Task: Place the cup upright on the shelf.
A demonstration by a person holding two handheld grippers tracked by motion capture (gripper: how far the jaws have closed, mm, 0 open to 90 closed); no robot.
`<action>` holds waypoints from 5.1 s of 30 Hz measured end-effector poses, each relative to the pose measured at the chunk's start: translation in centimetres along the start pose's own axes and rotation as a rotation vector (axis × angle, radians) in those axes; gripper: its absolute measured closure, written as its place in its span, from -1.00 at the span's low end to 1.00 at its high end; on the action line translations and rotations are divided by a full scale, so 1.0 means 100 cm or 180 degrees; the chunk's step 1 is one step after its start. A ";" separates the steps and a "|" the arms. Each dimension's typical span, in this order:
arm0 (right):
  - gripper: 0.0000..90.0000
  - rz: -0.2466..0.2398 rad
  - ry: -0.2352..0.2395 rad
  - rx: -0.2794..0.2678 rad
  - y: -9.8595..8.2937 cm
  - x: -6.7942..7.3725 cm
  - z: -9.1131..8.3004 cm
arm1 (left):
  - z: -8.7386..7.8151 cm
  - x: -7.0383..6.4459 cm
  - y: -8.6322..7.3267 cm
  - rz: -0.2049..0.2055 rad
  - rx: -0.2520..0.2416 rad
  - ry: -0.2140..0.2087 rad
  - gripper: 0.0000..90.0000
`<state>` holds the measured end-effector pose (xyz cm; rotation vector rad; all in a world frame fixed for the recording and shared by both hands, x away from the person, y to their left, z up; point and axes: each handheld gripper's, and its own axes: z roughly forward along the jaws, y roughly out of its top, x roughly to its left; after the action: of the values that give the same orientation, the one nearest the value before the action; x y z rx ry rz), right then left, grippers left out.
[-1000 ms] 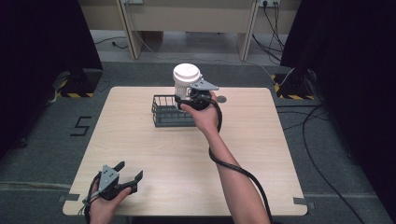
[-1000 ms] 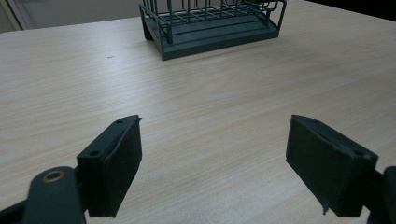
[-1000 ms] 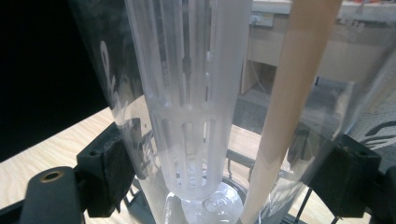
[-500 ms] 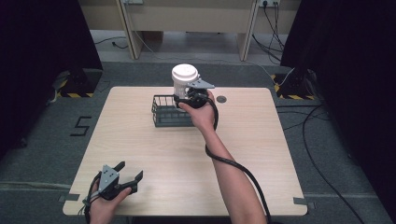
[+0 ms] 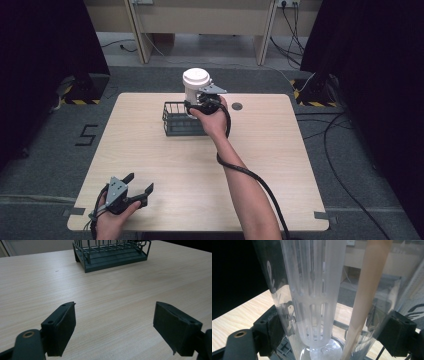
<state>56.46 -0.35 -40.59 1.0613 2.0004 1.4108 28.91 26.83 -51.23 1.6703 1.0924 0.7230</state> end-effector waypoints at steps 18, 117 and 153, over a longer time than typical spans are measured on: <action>-0.59 -0.0006 -0.0095 0.0149 -0.002 -0.007 0.017 | 0.000 0.000 0.000 -0.0012 -0.0003 -0.0017 -0.61; -0.58 -0.0085 -0.0069 0.0149 -0.040 0.015 -0.046 | 0.001 -0.001 0.000 0.0005 0.0014 0.0003 -0.61; -0.48 -0.0064 0.0051 0.0152 -0.073 0.002 -0.117 | 0.002 -0.002 0.000 0.0024 0.0030 0.0025 -0.61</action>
<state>45.27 -8.08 -43.18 1.0503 2.0599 1.3717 28.99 26.62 -51.32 1.6818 1.0972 0.7307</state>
